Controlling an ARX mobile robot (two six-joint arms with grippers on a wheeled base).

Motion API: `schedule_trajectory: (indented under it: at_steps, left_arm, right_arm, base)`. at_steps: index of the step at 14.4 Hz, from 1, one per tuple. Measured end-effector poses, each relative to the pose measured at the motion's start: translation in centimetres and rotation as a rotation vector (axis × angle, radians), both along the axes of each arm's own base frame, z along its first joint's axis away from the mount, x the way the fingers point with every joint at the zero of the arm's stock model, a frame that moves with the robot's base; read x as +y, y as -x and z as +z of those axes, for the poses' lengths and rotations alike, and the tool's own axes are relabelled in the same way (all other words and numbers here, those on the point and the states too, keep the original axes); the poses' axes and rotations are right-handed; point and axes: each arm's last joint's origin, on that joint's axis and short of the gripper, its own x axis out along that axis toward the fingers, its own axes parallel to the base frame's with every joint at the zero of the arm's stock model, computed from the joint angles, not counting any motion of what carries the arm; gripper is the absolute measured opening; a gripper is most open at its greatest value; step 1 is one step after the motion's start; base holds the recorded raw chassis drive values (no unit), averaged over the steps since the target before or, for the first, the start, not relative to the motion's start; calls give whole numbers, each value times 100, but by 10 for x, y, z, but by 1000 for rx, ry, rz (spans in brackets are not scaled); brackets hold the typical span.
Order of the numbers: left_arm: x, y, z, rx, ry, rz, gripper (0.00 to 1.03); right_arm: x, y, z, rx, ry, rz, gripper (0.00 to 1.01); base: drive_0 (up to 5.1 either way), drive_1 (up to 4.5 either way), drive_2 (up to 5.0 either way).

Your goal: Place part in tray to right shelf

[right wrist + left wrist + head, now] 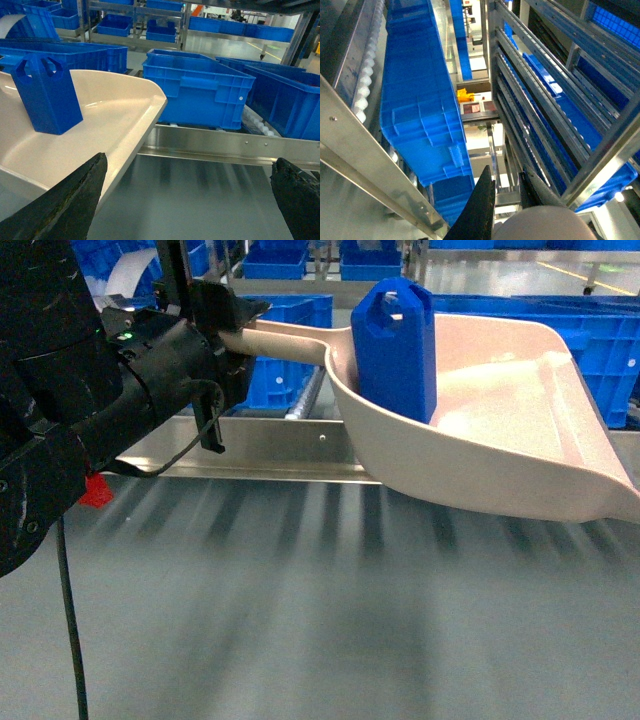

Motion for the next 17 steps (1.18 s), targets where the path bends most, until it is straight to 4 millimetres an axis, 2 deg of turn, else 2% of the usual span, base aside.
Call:
schedule_trajectory:
  at_steps: [7, 9, 14, 17]
  left_arm:
    - [2, -1, 0, 2, 0, 8, 12]
    - [0, 0, 0, 4, -2, 4, 12]
    - [5, -2, 0, 2, 0, 25, 12]
    - [0, 0, 0, 1, -1, 2, 12]
  right_arm:
    - [0, 0, 0, 1, 1, 2, 98]
    - [0, 0, 0, 2, 1, -2, 98]
    - [0, 0, 0, 1, 1, 0, 98]
    - [0, 0, 0, 0, 0, 0, 98]
  base:
    - [-81, 436, -374]
    - [-330, 486, -165]
    - [-6, -6, -6]
    - [0, 0, 0]
